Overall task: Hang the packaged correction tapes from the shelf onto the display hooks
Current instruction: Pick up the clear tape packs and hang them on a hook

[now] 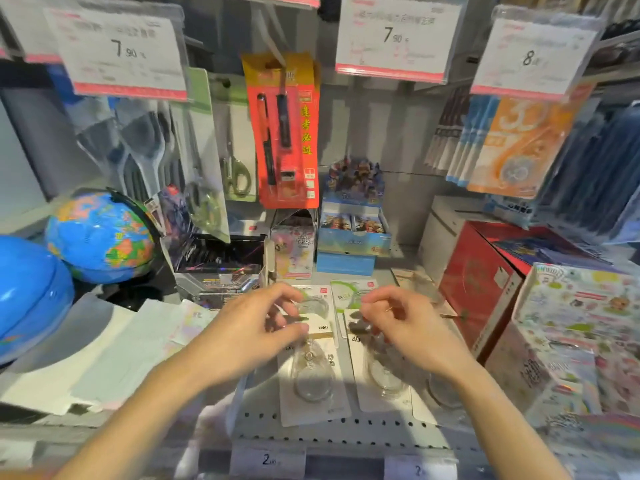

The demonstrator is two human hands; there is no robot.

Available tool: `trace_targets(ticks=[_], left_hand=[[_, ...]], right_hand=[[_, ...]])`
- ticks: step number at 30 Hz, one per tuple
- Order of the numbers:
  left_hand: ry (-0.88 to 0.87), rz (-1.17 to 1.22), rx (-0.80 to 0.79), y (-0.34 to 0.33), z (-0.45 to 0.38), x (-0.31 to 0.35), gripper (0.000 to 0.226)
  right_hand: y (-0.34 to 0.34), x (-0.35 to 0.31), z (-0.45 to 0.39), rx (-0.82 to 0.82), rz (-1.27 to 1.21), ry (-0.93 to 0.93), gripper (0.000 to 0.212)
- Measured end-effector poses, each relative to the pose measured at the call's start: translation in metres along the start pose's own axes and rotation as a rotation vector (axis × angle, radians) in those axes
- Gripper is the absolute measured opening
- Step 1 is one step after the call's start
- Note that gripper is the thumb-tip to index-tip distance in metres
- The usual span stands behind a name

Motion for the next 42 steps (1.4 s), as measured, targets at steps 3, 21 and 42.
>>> trace_targets(ticks=[3, 21, 42], left_hand=[[-0.084, -0.363, -0.159, -0.015, -0.013, -0.007, 0.052], [-0.011, -0.304, -0.227, -0.033, -0.015, -0.035, 0.091], [0.261, 0.584, -0.047, -0.036, -0.040, -0.001, 0.047]], right_hand=[[-0.030, 0.015, -0.023, -0.132, 0.150, -0.024, 0.008], [-0.059, 0.014, -0.054, -0.368, -0.035, -0.297, 0.023], [0.026, 0.008, -0.040, 0.102, -0.024, -0.048, 0.022]])
Point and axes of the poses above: each hand's wrist, its own z-axis away from the middle knuckle, its own y-axis out of the back of the hand, x = y × z, the point moved 3 cm from there along -z, towards the middle knuckle, and after that the axes turned 1 degree about x, right-handed, at the moved point
